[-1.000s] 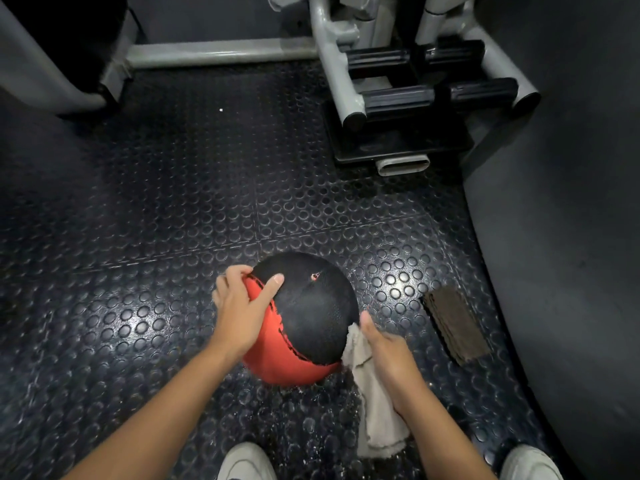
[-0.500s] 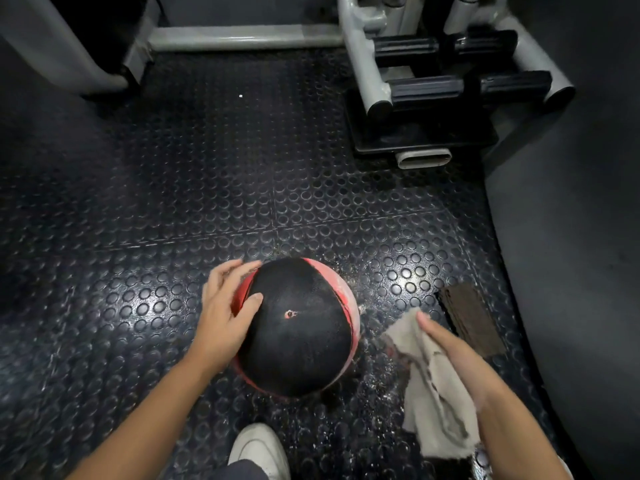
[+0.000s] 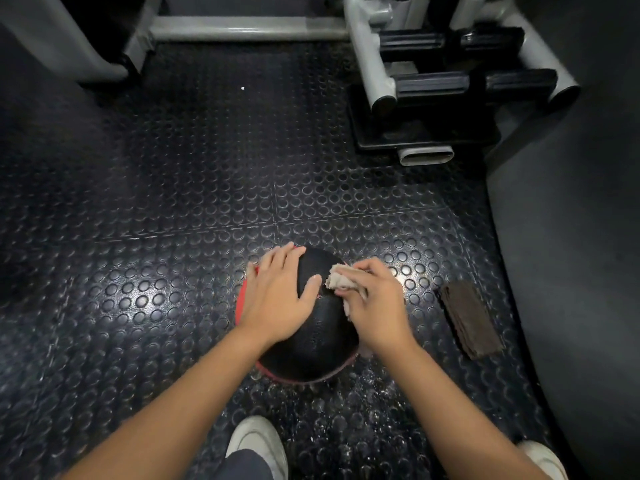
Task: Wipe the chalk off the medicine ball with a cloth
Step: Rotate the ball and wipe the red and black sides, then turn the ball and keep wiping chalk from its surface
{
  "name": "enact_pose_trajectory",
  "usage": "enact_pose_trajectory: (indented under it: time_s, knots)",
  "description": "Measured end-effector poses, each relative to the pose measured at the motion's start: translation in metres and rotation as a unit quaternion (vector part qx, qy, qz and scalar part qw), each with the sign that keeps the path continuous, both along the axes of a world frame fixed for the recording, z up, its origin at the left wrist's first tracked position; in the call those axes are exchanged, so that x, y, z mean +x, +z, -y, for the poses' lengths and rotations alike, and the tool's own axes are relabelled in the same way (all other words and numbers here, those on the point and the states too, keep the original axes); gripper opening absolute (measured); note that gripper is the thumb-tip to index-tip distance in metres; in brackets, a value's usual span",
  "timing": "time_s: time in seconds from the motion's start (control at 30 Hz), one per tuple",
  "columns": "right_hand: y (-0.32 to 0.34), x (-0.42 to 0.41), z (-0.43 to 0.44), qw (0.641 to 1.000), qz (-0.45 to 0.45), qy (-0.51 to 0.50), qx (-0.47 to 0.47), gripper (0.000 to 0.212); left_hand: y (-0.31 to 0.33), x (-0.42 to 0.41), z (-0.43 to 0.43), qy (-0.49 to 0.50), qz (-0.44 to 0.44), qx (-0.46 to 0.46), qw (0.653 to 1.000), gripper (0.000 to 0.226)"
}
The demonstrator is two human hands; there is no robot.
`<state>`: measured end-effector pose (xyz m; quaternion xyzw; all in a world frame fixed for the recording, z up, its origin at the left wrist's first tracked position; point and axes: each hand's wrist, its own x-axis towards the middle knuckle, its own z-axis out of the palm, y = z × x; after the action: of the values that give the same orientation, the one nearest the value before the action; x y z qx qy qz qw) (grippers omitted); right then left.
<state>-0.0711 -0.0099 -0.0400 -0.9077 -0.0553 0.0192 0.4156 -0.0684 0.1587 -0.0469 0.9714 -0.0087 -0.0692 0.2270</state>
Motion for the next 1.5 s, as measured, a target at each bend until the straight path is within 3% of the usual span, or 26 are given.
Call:
enact_pose_trajectory:
  time_s: [0.17,0.27,0.4,0.47,0.53,0.63,0.7,0.77,0.8,0.87,0.9,1.03,1.1,1.17,1.33,1.5]
  knots:
    - [0.004,0.057,-0.015,0.997,-0.072,-0.025,-0.009,0.008,0.004,0.007,-0.015,0.014,0.001,-0.033,0.999,0.078]
    - [0.005,0.075,-0.019,0.990,-0.131,-0.006,-0.043,0.018,0.006,0.007,-0.019,0.030,-0.011,-0.058,0.998,0.074]
    - [0.018,0.013,-0.014,0.996,-0.090,-0.009,-0.024,0.005,0.005,0.017,-0.020,0.068,-0.032,-0.065,0.995,0.048]
    - [0.024,-0.017,-0.012,0.997,-0.062,0.026,-0.043,0.016,0.006,0.026,-0.019,0.086,-0.051,-0.067,0.993,0.047]
    - [0.025,-0.026,-0.009,0.998,-0.061,0.010,-0.014,0.021,0.008,0.036,-0.018,0.106,-0.071,-0.071,0.989,0.048]
    - [0.022,-0.043,-0.007,0.985,-0.091,-0.102,0.103,0.021,0.011,0.051,-0.018,0.135,-0.114,-0.072,0.982,0.051]
    - [0.022,-0.061,-0.018,0.931,-0.201,-0.180,0.247,0.023,0.013,0.059,-0.019,0.147,-0.145,-0.074,0.976,0.055]
    - [0.010,-0.077,-0.035,0.813,-0.365,-0.220,0.397,0.019,0.015,0.064,-0.020,0.158,-0.177,-0.072,0.969,0.068]
    - [0.003,-0.081,-0.045,0.768,-0.429,-0.222,0.421,0.035,0.016,0.066,-0.021,0.161,-0.188,-0.070,0.966,0.075]
    - [-0.007,-0.082,-0.060,0.733,-0.482,-0.203,0.435,0.073,0.016,0.067,-0.027,0.164,-0.207,-0.075,0.961,0.087]
    - [-0.010,-0.080,-0.064,0.718,-0.492,-0.197,0.451,0.080,0.014,0.069,-0.032,0.167,-0.218,-0.086,0.958,0.092]
    - [-0.018,-0.075,-0.066,0.649,-0.514,-0.200,0.524,0.065,-0.001,0.077,-0.054,0.225,-0.275,-0.190,0.915,0.135]
    - [-0.025,-0.076,-0.063,0.644,-0.513,-0.199,0.531,0.071,-0.011,0.080,-0.062,0.269,-0.300,-0.275,0.873,0.146]
    - [-0.031,-0.077,-0.060,0.657,-0.503,-0.207,0.522,0.083,-0.013,0.077,-0.065,0.276,-0.327,-0.321,0.845,0.142]
    - [-0.039,-0.072,-0.053,0.664,-0.484,-0.214,0.527,0.085,-0.013,0.068,-0.069,0.202,-0.368,-0.395,0.817,0.096]
    - [-0.041,-0.067,-0.051,0.689,-0.481,-0.218,0.496,0.084,-0.013,0.065,-0.068,0.206,-0.359,-0.413,0.811,0.086]
